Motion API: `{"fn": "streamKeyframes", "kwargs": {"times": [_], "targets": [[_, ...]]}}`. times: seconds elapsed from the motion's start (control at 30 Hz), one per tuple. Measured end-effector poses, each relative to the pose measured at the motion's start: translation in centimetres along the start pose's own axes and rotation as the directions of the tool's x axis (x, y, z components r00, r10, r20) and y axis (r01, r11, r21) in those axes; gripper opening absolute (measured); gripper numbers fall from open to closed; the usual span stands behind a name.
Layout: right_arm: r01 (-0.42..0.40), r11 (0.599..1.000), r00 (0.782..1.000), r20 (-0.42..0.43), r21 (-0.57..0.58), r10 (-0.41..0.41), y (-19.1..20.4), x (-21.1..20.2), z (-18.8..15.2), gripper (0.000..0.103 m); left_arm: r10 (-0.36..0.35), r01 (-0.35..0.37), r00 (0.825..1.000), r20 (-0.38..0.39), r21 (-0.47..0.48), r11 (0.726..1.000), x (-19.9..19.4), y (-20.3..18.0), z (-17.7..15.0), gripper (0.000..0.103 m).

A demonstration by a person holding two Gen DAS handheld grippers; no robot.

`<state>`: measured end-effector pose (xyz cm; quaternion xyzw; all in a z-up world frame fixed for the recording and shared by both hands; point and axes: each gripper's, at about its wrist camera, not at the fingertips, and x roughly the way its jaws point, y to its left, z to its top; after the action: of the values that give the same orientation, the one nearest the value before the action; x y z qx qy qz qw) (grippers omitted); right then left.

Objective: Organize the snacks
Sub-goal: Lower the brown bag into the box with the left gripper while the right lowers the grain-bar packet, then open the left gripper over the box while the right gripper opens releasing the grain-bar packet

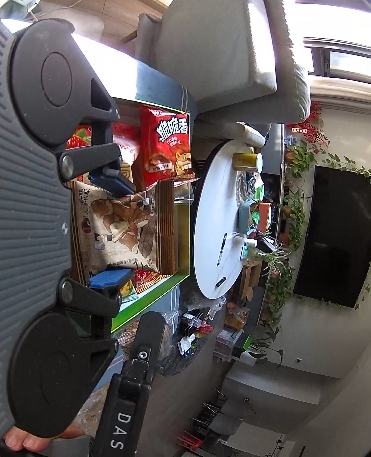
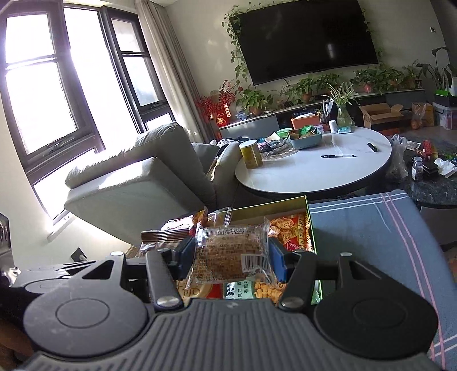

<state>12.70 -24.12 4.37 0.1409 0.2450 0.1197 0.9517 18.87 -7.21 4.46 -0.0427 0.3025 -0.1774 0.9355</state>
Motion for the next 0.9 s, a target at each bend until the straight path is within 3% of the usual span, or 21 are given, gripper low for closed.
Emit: {"fn": "streamKeyframes", "kwargs": {"times": [0.17, 0.37, 0.6, 0.73, 0.8, 0.9], "targets": [[0.024, 1.000, 1.000, -0.005, 0.014, -0.024, -0.9, 1.6, 0.9, 0.072, -0.011, 0.011, 1.000, -0.004, -0.040, 0.999, 2.7, -0.2, 0.9, 0.053], [0.029, 0.996, 0.999, -0.019, 0.088, -0.028, -2.7, 4.1, 1.6, 0.072, -0.026, 0.026, 0.999, 0.025, -0.015, 1.000, 6.0, -0.4, 2.2, 0.053], [0.042, 0.990, 0.998, -0.057, 0.134, -0.035, -4.3, 6.9, 2.2, 0.072, -0.064, 0.064, 0.998, 0.000, -0.062, 0.996, 10.3, 0.8, 2.1, 0.053], [0.037, 0.986, 0.996, -0.084, 0.163, -0.023, -4.8, 8.3, 1.9, 0.072, -0.077, 0.077, 0.997, -0.003, -0.070, 0.995, 10.8, 1.2, 2.1, 0.054], [0.039, 0.983, 0.996, -0.086, 0.177, -0.024, -4.9, 8.5, 1.6, 0.073, -0.089, 0.088, 0.996, -0.009, -0.069, 0.994, 10.6, 1.4, 2.1, 0.062], [0.047, 0.980, 0.996, -0.082, 0.193, -0.031, -5.0, 8.2, 1.4, 0.074, -0.076, 0.076, 0.997, 0.011, -0.056, 0.996, 9.8, 1.7, 2.0, 0.064]]}}
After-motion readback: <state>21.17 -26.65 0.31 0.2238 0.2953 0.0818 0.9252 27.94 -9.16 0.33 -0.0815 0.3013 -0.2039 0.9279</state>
